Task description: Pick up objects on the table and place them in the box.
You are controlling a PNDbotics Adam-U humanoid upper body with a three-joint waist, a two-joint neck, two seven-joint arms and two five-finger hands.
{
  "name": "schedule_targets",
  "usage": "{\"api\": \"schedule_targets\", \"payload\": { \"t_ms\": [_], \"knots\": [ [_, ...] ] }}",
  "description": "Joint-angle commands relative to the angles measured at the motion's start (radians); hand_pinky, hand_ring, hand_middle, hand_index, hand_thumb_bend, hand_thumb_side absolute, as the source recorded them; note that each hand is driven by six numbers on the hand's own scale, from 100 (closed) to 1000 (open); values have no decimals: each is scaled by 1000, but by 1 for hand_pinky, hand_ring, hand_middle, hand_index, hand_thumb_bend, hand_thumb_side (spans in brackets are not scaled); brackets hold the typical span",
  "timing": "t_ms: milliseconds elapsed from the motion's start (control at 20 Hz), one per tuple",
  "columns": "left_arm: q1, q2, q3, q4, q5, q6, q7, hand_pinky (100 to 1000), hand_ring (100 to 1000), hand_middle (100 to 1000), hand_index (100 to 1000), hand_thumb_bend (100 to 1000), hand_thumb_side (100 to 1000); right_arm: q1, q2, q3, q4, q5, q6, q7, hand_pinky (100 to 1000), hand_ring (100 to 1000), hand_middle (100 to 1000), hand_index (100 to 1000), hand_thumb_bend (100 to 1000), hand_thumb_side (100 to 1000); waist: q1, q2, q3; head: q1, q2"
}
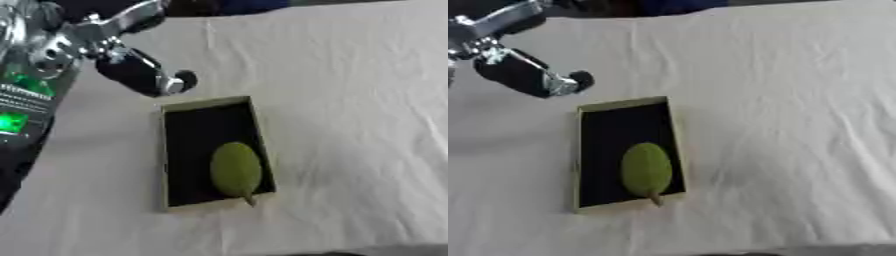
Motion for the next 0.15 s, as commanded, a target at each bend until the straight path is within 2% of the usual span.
{"api": "schedule_targets", "payload": {
  "t_ms": [50,150],
  "knots": [
    [11,27,90,-16,44,-10,51,788,784,746,863,109,202,-6,-24,-19,-16,3,-12,-15,860,755,614,832,100,593,-5,-21,0,-5,1],
    [39,35,137,-16,72,-32,80,790,784,745,862,112,191,-9,-29,-19,-16,2,-18,-20,860,755,614,831,100,591,-8,-20,0,-4,0]
  ]
}}
